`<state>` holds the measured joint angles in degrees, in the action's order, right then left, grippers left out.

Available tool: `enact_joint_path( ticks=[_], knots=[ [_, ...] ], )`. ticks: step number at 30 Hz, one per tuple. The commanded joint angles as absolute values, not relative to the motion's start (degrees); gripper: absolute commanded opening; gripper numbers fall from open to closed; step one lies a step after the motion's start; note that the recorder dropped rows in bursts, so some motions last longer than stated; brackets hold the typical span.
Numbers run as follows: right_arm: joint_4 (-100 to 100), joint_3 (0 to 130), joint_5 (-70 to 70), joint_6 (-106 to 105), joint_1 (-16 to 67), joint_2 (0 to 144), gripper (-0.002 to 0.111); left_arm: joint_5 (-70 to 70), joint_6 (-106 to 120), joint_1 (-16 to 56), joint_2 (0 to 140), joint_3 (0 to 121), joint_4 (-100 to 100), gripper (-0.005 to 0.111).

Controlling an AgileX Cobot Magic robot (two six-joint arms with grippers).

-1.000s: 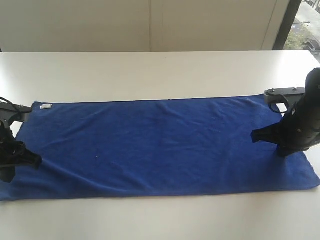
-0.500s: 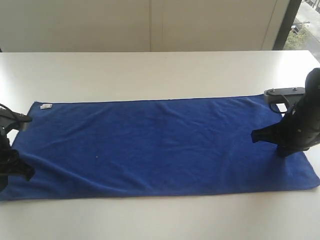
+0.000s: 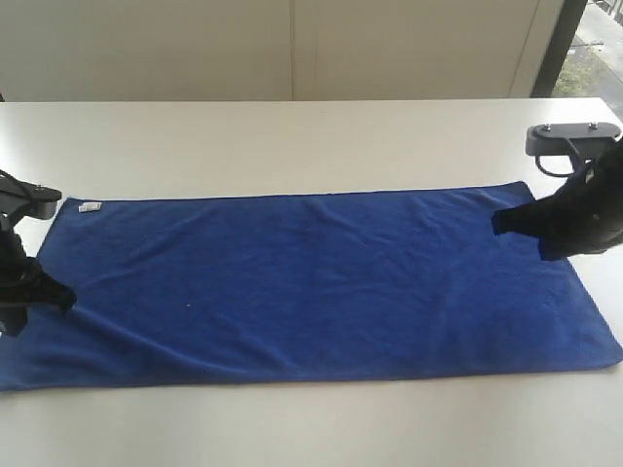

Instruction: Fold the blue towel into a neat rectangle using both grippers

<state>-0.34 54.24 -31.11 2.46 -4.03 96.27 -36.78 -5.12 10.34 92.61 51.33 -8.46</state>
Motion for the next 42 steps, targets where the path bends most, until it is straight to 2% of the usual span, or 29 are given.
enact_joint_path(
  ticks=[1,7,14,42],
  knots=[
    [16.6,54.3,-27.3,-14.5,3.1,95.9,0.000,-36.7,0.0,10.5,96.3,51.4,-0.9,0.000],
    [20.9,58.8,-23.2,-18.9,10.2,104.5,0.000,-39.6,0.3,10.5,98.7,51.4,-1.9,0.000],
    [20.9,60.6,-23.0,-18.7,10.2,111.0,0.000,-42.2,0.0,10.5,98.7,51.4,-5.6,0.000],
    [20.9,60.6,-22.2,-17.9,10.2,111.4,0.000,-49.9,0.0,10.5,102.2,51.5,-8.2,0.000]
  ],
)
